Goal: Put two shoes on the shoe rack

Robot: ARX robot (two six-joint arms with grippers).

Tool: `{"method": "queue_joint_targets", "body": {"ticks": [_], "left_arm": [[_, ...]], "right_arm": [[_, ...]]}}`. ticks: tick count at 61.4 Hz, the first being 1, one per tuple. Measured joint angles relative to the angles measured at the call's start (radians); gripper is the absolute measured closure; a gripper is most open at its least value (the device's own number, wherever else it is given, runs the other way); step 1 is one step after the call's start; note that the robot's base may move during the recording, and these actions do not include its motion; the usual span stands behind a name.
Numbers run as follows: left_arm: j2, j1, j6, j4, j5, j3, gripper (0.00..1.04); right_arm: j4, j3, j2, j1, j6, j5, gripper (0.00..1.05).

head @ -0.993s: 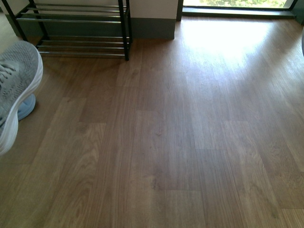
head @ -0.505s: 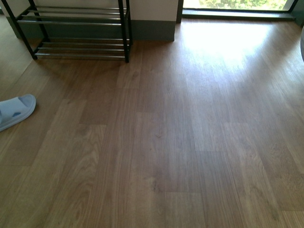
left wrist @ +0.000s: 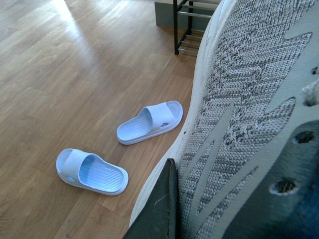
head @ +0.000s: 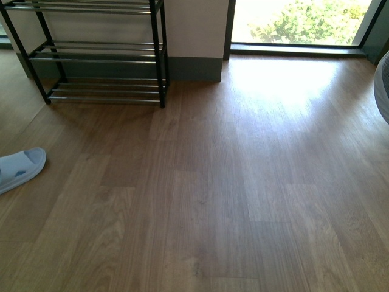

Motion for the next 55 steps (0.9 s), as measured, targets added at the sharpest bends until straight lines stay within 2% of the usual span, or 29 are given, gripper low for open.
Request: {"method": "queue_joint_targets", "body": {"ticks": [55], "left_arm": [[-0.001,-0.003,0.000,-0.002,-0.003,-0.004,1.03]], "right_arm": [[0.000,0.000,-0.001,0.000,0.000,-0.003,1.04]]}}
